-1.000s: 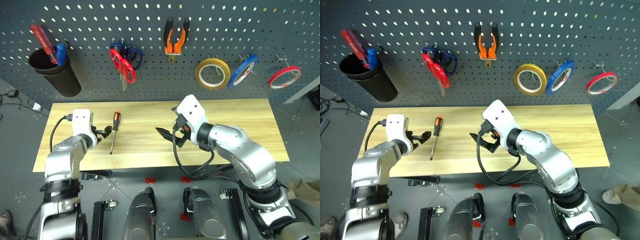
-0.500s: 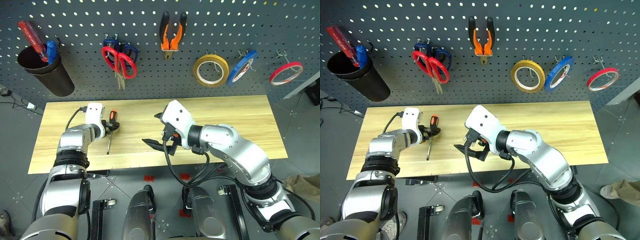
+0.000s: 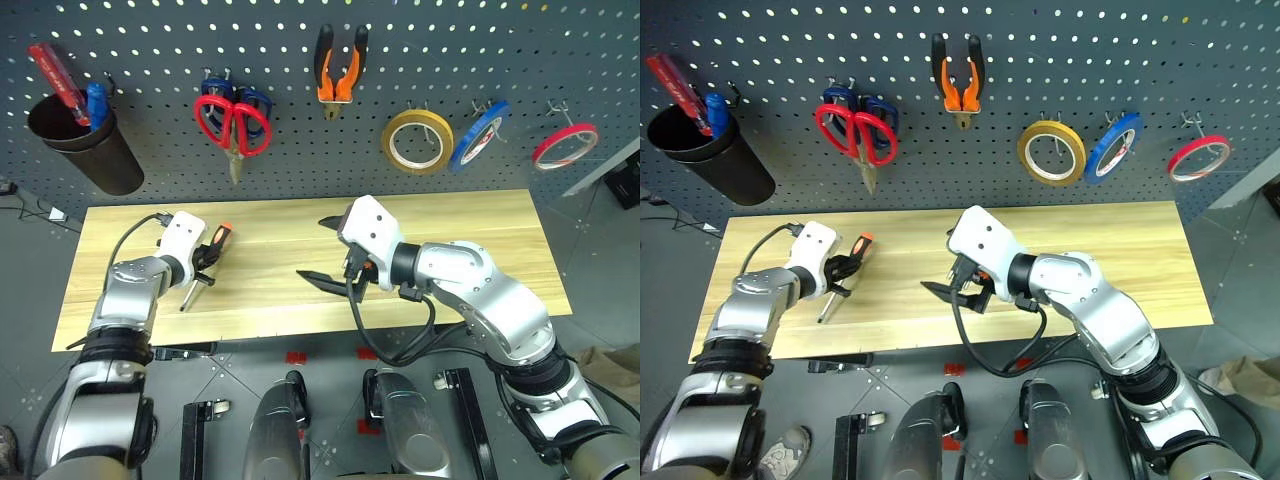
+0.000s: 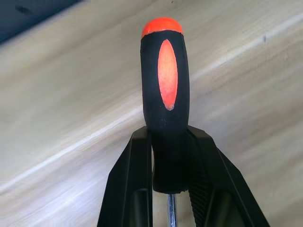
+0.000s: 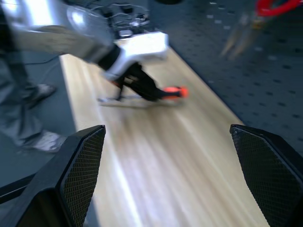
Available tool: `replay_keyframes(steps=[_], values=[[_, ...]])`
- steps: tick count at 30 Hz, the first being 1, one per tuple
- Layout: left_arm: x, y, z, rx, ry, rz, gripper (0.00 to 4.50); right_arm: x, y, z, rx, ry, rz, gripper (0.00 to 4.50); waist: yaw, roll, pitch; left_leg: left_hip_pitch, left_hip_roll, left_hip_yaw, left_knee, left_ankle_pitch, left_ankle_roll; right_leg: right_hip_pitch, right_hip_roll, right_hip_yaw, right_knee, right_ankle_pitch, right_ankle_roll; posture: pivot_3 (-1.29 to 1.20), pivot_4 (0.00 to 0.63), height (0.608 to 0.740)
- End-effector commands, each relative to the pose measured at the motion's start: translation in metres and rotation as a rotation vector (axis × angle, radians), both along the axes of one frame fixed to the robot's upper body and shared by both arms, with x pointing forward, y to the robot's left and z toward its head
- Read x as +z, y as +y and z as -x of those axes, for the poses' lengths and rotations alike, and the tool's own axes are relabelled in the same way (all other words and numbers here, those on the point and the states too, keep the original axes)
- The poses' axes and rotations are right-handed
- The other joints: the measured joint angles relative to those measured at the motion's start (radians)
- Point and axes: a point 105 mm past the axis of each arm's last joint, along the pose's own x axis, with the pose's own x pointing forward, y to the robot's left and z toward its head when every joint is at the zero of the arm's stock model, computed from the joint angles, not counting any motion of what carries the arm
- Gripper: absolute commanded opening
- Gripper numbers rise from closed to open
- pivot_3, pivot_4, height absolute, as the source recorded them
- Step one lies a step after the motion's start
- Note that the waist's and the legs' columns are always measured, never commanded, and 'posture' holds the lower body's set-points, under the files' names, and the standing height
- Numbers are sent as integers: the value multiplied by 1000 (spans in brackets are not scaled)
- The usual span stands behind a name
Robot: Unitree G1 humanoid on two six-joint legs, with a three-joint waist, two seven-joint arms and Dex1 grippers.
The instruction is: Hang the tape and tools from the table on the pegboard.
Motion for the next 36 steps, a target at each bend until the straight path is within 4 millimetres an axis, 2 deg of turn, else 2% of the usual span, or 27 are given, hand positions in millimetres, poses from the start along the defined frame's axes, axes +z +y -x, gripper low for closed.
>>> replay_keyframes(steps=[1,3,7,11,13,15,17,23,28,32,36], values=[[37,-10,22,-47,-208,-11,597,13,-7,3,1,-86,-36,4500,-1,-1,-1,0,0,0,0,0,0,0,0,0,0,0,0,-245,265,740],[52,-18,41,-53,-318,27,597,16,-10,5,22,-123,-39,4500,-6,-3,-4,0,0,0,0,0,0,0,-1,0,0,0,0,-233,247,740],[71,-41,75,-53,-432,77,597,22,-13,17,112,-138,-70,4500,-1,-4,-22,-1,-1,-3,0,0,0,2,-1,-4,0,0,0,-195,225,740],[123,-53,88,1,-670,148,597,35,-14,28,213,-93,-152,4500,13,-8,-37,0,-1,-4,2,0,0,4,0,-4,1,2,0,-154,207,740],[150,-48,91,30,-769,161,597,39,-14,27,229,-100,-159,4500,16,-8,-51,0,-1,-6,2,0,0,4,0,-5,1,3,-1,-144,201,740],[187,-33,94,91,-898,187,597,46,-13,22,215,-112,-172,4500,18,-9,-59,0,-1,-6,2,0,0,4,1,-5,2,3,-1,-136,194,740],[214,-21,95,128,-990,207,597,53,-13,14,172,-115,-199,4500,19,-11,-62,0,0,-6,3,2,0,5,2,-5,2,4,-2,-136,190,740],[269,5,93,191,-1175,191,597,72,-10,4,94,-91,-268,4500,18,-11,-80,0,0,-5,2,3,0,4,2,-4,2,5,-1,-170,180,740],[283,17,75,216,-1246,137,597,74,-5,6,88,-116,-258,4500,17,-12,-83,0,-1,-4,3,3,0,4,2,-3,1,5,-1,-176,168,740],[280,11,49,201,-1262,123,597,75,-1,5,79,-123,-264,4500,18,-12,-91,0,-1,-4,3,3,0,4,2,-4,1,5,-1,-196,162,740],[271,13,35,209,-1264,93,597,77,3,5,82,-137,-268,4500,12,-13,-98,0,-1,-3,3,3,0,4,2,-4,1,5,-1,-202,161,740]])
